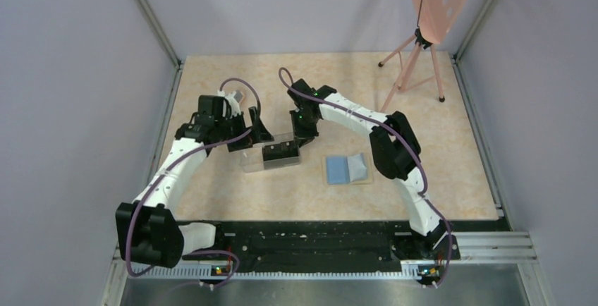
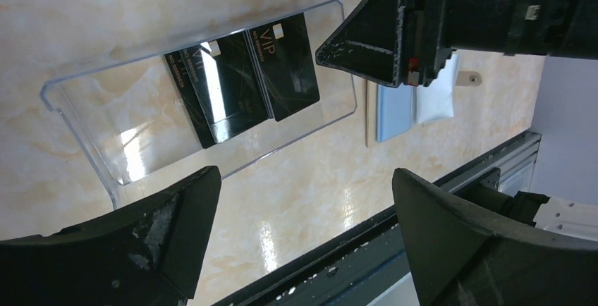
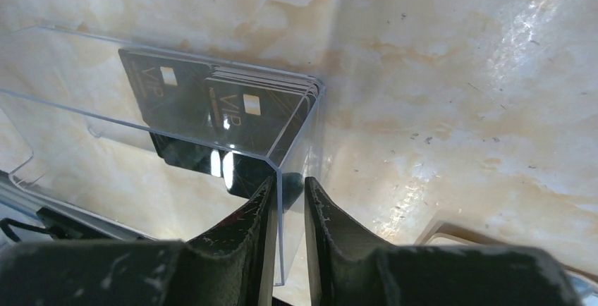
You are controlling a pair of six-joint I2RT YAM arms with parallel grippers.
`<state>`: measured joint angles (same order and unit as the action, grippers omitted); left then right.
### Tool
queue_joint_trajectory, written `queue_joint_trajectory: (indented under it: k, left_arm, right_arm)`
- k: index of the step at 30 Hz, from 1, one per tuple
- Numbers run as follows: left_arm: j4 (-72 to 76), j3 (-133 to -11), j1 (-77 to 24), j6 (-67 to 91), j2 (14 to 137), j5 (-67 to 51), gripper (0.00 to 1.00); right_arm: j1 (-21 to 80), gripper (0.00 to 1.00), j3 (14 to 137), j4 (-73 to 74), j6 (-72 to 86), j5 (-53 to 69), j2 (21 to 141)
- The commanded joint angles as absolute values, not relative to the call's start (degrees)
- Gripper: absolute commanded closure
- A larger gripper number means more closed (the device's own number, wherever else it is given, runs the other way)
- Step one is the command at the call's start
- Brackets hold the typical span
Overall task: Put the credit cards into the card holder
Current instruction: Move the storage box to the center of the board.
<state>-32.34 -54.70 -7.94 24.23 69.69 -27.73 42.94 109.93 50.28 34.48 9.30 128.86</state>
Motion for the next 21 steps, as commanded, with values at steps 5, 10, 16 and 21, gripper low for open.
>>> queue_joint_trajectory:
  k: [5,10,16,21]
  left_arm:
    - [-33.53,-54.36,-7.65,22.9,73.73,-31.16,0.08]
    - [-31.13,-52.41,-7.65,23.46,76.06,-33.48,0.17]
    - [-32.5,-53.33,-7.65,22.93,81.24,-28.73,0.27]
    - [-32.51,-54.17,-7.65,22.0,85.68,-27.52,0.31]
  right_arm:
    - [43.16,0.67,111.05,46.25,34.68,15.41,126.72]
    - [43.17,0.61,106.69,42.24,36.65,19.65,124.27]
    - [43.2,0.54,96.76,32.28,41.43,25.56,119.44]
    - [43.16,0.53,90.81,24.15,44.42,28.96,116.67]
